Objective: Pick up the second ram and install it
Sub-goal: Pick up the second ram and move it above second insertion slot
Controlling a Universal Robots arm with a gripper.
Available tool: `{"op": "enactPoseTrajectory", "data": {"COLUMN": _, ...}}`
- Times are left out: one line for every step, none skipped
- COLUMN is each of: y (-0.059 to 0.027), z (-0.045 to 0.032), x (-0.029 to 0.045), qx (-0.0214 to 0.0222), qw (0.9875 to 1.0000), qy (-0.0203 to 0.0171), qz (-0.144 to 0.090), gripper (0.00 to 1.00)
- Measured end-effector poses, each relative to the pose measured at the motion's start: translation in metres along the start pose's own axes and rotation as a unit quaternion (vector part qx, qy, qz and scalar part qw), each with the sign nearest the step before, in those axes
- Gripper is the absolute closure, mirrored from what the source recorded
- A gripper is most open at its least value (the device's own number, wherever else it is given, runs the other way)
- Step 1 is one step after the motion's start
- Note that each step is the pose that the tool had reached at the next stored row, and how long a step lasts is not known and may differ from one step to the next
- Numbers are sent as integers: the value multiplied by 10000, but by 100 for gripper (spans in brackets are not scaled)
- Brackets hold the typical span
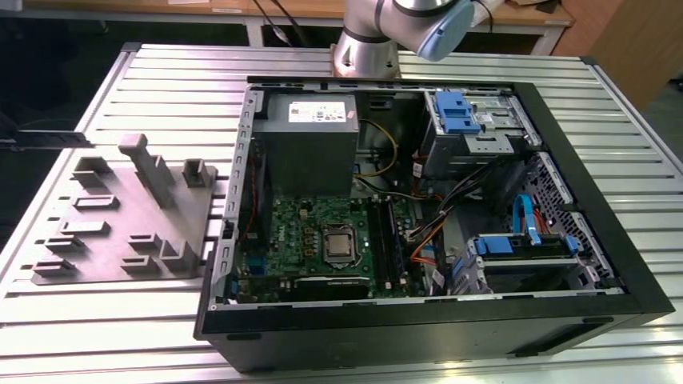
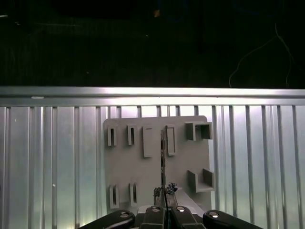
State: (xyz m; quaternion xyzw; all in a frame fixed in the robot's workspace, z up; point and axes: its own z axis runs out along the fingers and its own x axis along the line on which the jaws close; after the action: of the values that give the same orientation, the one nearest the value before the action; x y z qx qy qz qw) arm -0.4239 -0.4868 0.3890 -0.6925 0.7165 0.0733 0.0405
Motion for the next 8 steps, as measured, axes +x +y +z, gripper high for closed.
{"op": "enactPoseTrajectory", "data": {"y": 1, "z": -21, "x": -4, "qx": 0, "qw": 10000, "qy": -10, "qz": 0, "gripper": 89}}
{"op": "enactPoseTrajectory", "data": {"y": 2, "z": -39, "x": -7, "qx": 0, "qw": 10000, "qy": -19, "qz": 0, "gripper": 89}}
{"op": "enactPoseTrajectory", "data": {"y": 3, "z": -56, "x": -9, "qx": 0, "qw": 10000, "qy": -27, "qz": 1, "gripper": 89}}
{"op": "enactPoseTrajectory", "data": {"y": 3, "z": -64, "x": -11, "qx": -1, "qw": 10000, "qy": -31, "qz": 1, "gripper": 89}}
{"op": "enactPoseTrajectory", "data": {"y": 3, "z": -64, "x": -11, "qx": 0, "qw": 10000, "qy": -31, "qz": 1, "gripper": 89}}
{"op": "enactPoseTrajectory", "data": {"y": 3, "z": -64, "x": -11, "qx": 0, "qw": 10000, "qy": -31, "qz": 1, "gripper": 89}}
{"op": "enactPoseTrajectory", "data": {"y": 3, "z": -64, "x": -11, "qx": 0, "qw": 10000, "qy": -31, "qz": 1, "gripper": 89}}
{"op": "enactPoseTrajectory", "data": {"y": 3, "z": -64, "x": -10, "qx": 0, "qw": 10000, "qy": -31, "qz": 1, "gripper": 89}}
